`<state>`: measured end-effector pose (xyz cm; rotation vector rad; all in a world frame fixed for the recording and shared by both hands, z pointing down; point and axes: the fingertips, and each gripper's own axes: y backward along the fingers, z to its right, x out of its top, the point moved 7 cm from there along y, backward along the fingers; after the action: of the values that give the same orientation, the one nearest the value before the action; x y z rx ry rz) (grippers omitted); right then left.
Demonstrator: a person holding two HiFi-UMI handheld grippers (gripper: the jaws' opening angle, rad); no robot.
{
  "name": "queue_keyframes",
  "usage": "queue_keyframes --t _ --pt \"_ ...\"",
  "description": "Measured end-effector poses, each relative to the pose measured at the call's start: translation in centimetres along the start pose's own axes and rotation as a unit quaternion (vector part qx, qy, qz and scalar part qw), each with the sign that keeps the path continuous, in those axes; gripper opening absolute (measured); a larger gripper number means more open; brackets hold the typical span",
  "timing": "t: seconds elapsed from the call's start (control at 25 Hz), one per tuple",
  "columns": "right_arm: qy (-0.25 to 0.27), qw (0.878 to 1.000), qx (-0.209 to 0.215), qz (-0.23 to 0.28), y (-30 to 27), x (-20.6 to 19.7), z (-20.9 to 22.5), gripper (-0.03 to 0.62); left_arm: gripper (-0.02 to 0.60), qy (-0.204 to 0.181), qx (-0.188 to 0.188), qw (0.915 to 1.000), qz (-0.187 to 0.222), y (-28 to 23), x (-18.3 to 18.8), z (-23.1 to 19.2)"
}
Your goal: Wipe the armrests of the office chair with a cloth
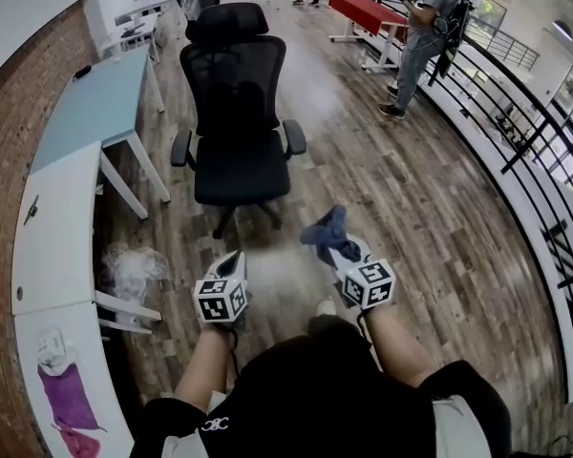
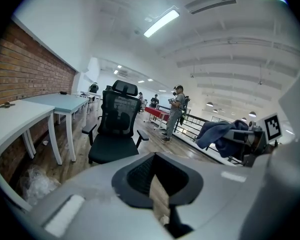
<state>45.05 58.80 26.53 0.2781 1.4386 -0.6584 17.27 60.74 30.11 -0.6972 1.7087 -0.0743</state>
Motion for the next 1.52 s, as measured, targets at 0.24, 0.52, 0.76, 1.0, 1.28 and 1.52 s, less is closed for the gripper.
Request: queue_keyframes --t 0.24,0.52,0.76,1.0,1.28,1.52 --pt "0.002 1.0 0.014 -0.002 -2.3 0.1 0.8 0.046 0.006 0.011 0.017 0.9998 0.007 -0.8 0.0 -1.6" --pt "0.001 0.999 0.032 -0.006 -6.9 1.0 3.7 0.046 0.006 0.02 0.035 0.9992 0.007 -4.5 1.6 -3.0" --pt "-0.002 0.999 0.043 -0.001 -10.4 2.3 6.6 0.046 0.006 0.01 0.039 0.9992 0.005 -8.6 3.9 -3.1" --pt "-0.002 0.999 0.041 -0.001 -12.5 3.0 10.3 0.046 0.006 -0.001 0.049 0.9988 -0.001 -12.5 6.5 -2.6" --pt "-0.02 0.999 0.05 0.004 -14.2 4.0 16.8 0.046 0.006 -0.015 0.065 0.9978 -0.003 -17.7 9.2 0.0" --pt "-0.025 0.997 0.07 -0.002 -15.2 4.4 21.5 0.046 0.006 -0.021 0.072 0.9972 0.003 -21.9 10.6 2.8"
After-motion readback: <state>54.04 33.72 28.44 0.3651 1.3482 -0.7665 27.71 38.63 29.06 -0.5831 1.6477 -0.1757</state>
